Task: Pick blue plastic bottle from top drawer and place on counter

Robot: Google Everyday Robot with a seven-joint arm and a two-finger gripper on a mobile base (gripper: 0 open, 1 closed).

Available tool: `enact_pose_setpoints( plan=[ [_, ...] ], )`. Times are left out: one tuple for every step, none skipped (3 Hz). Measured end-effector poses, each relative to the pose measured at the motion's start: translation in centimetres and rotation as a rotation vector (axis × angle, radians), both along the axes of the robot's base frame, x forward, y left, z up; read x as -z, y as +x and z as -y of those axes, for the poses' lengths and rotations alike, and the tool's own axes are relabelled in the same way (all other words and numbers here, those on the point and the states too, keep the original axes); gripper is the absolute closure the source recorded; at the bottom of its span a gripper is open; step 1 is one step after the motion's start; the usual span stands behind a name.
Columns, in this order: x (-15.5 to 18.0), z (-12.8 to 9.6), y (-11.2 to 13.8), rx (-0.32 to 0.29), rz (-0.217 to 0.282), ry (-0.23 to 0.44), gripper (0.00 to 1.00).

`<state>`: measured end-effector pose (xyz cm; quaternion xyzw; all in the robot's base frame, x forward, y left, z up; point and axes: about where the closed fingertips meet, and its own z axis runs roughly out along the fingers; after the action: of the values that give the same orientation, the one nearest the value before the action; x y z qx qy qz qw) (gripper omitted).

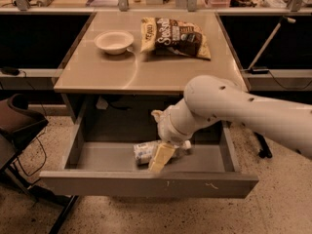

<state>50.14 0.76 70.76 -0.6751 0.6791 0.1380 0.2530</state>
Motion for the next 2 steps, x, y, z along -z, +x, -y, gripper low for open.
enact_pose_setpoints(
  plan=[
    [3.4,0.9,-0.2,0.075,-0.014,0.029,0.00],
    [3.2,1.0,1.5,0.123,0.013,0.049,0.00]
  ],
)
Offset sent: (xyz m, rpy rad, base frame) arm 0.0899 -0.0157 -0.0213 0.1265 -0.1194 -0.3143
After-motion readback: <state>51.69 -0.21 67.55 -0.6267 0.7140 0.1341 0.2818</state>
